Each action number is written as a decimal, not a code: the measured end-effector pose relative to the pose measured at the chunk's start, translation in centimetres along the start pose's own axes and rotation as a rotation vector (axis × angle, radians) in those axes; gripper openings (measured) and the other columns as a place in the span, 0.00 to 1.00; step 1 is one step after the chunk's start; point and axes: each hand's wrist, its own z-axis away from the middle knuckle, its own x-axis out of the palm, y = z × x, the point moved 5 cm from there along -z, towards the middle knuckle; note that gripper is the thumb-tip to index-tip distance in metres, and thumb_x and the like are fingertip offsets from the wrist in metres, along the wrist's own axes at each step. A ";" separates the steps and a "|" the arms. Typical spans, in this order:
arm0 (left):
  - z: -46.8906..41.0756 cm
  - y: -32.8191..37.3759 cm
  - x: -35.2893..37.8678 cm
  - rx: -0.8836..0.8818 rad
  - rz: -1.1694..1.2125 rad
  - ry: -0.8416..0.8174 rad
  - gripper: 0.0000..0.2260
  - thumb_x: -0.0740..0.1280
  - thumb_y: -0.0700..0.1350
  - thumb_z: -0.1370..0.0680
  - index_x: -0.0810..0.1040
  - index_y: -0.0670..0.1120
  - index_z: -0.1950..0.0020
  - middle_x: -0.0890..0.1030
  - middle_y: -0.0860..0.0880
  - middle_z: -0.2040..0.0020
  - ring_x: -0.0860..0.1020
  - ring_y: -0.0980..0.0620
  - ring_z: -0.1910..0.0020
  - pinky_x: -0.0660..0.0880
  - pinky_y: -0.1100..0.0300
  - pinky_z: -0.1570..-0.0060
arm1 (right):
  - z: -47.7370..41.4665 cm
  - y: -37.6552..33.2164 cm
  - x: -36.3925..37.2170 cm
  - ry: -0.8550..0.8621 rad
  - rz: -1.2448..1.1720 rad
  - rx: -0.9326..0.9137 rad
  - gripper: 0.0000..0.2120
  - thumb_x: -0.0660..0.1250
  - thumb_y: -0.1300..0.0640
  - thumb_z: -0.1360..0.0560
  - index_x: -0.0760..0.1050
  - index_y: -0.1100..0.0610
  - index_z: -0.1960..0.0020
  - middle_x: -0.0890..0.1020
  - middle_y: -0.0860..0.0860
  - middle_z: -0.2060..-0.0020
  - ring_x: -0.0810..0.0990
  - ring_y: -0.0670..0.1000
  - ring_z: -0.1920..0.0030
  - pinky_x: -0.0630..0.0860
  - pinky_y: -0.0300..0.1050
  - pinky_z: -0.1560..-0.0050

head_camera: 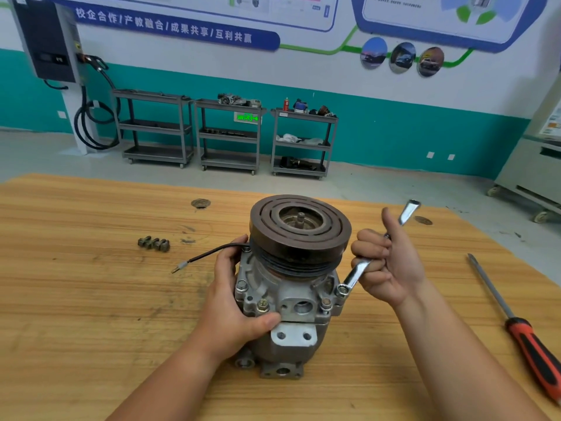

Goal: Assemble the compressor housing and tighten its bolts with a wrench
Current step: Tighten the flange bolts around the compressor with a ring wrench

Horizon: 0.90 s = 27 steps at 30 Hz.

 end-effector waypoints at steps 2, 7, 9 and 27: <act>0.0 0.0 0.1 -0.012 0.003 -0.002 0.40 0.76 0.56 0.45 0.63 0.70 0.36 0.75 0.58 0.38 0.75 0.53 0.36 0.74 0.58 0.41 | 0.0 0.1 0.1 -0.026 -0.022 0.066 0.20 0.64 0.49 0.23 0.62 0.55 0.69 0.64 0.52 0.73 0.50 0.40 0.76 0.52 0.33 0.77; 0.2 -0.1 0.2 -0.006 0.027 -0.017 0.41 0.77 0.56 0.44 0.63 0.67 0.35 0.74 0.57 0.37 0.75 0.52 0.36 0.74 0.54 0.39 | 0.9 0.3 0.7 0.071 0.062 -0.170 0.22 0.71 0.46 0.31 0.60 0.51 0.73 0.60 0.45 0.77 0.50 0.40 0.78 0.52 0.32 0.84; 0.0 0.1 0.2 -0.008 0.049 -0.012 0.40 0.77 0.55 0.45 0.63 0.69 0.37 0.74 0.59 0.37 0.74 0.54 0.35 0.74 0.59 0.40 | 1.8 0.5 0.4 0.242 0.134 -0.404 0.23 0.66 0.38 0.32 0.61 0.50 0.76 0.59 0.44 0.80 0.51 0.41 0.79 0.53 0.32 0.87; -0.2 0.6 -0.1 -0.022 0.003 -0.023 0.38 0.77 0.60 0.48 0.63 0.73 0.43 0.74 0.69 0.42 0.74 0.63 0.39 0.71 0.72 0.45 | 2.9 2.0 0.7 0.274 0.092 -0.758 0.23 0.56 0.35 0.30 0.65 0.51 0.73 0.63 0.44 0.79 0.53 0.42 0.77 0.52 0.34 0.83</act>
